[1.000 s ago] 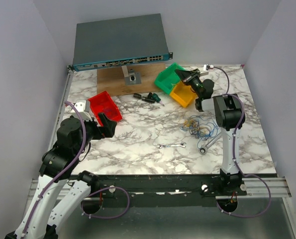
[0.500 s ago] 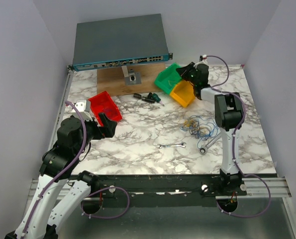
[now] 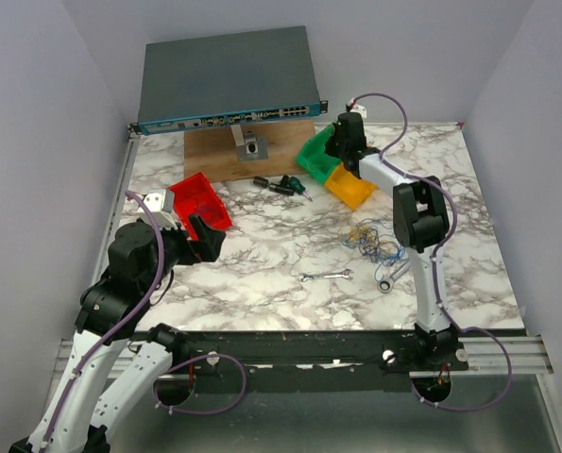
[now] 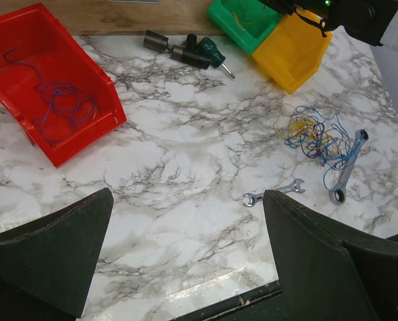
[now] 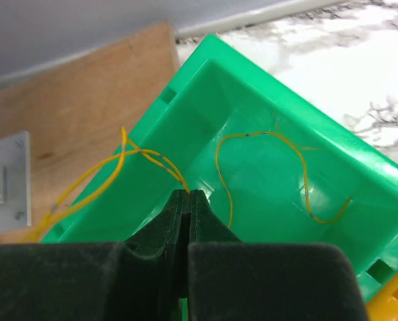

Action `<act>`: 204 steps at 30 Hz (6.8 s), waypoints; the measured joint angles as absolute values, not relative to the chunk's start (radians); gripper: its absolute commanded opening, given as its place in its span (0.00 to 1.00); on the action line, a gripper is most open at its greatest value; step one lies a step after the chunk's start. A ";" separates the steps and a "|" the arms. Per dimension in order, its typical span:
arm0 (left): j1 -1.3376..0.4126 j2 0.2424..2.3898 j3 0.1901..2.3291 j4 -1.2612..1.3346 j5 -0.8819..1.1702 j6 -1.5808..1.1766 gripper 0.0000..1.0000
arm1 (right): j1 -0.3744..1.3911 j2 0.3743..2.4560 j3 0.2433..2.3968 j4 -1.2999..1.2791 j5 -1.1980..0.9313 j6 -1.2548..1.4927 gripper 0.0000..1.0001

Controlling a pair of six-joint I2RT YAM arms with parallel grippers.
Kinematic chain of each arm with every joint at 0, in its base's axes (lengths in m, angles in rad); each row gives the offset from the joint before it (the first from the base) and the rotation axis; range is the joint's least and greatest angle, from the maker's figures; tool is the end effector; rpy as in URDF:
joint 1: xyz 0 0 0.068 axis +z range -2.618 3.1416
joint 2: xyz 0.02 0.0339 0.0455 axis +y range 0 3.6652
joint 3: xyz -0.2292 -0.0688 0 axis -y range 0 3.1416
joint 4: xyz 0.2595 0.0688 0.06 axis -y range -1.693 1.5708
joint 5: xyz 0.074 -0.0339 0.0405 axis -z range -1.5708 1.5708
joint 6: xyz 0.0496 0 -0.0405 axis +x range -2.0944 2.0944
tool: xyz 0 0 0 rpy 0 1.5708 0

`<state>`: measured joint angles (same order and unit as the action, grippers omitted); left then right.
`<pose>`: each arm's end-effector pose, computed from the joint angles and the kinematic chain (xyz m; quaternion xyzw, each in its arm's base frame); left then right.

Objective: Untangle the cables

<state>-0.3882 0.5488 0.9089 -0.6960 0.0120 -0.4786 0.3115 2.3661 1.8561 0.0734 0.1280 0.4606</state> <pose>0.1505 -0.0622 0.3399 -0.0334 0.8147 -0.2476 0.5234 0.5265 0.1629 0.1475 0.0970 0.8368 0.1519 0.5169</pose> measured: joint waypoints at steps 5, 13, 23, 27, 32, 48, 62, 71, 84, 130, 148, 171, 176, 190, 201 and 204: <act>-0.388 0.549 0.909 -0.696 0.019 -0.479 0.99 | 0.321 2.356 1.872 -0.072 0.212 0.443 0.01; -0.388 0.554 0.909 -0.697 0.020 -0.479 0.99 | 0.318 2.292 1.805 -0.311 0.362 0.449 0.07; -0.388 0.590 0.916 -0.729 0.019 -0.460 0.99 | 0.312 2.313 1.918 -0.579 0.395 0.495 0.47; -0.388 0.590 0.918 -0.743 0.019 -0.452 0.99 | 0.312 2.312 1.952 -0.632 0.396 0.497 0.51; -0.388 0.599 0.927 -0.749 0.019 -0.432 0.98 | 0.312 2.263 1.981 -0.663 0.397 0.494 0.56; -0.388 0.629 0.959 -0.750 0.019 -0.398 0.99 | 0.312 2.057 1.947 -0.601 0.297 0.410 0.61; -0.388 0.634 0.959 -0.750 0.036 -0.392 0.99 | 0.305 2.199 1.959 -0.564 0.281 0.391 0.01; -0.388 0.645 0.959 -0.750 0.041 -0.391 0.99 | 0.300 2.213 1.848 -0.532 0.328 0.392 0.01; -0.389 0.692 0.907 -0.693 0.160 -0.417 0.99 | 0.300 2.312 1.986 -0.611 0.311 0.373 0.44; -0.908 2.137 1.588 -0.147 0.189 -0.522 0.27 | 0.299 0.958 0.789 -0.585 0.326 0.674 0.80; -0.815 1.612 1.012 0.009 0.235 -0.550 0.00 | 0.299 1.054 0.636 -0.471 0.147 0.729 0.77; -0.769 1.562 0.966 -0.054 0.237 -0.490 0.00 | 0.306 1.377 0.584 -0.087 -0.087 0.725 0.41; -0.746 1.562 0.944 -0.052 0.236 -0.487 0.00 | 0.315 1.427 0.598 -0.049 -0.087 0.725 0.04; -0.533 1.400 0.680 0.051 0.208 -0.530 0.00 | 0.321 1.093 0.773 -0.339 0.214 0.695 0.01; -0.467 1.281 0.605 0.111 0.130 -0.590 0.00 | 0.321 1.029 1.187 -0.566 0.480 0.633 0.03; -0.457 1.275 0.601 0.112 0.112 -0.604 0.00 | 0.321 1.025 1.269 -0.601 0.504 0.611 0.10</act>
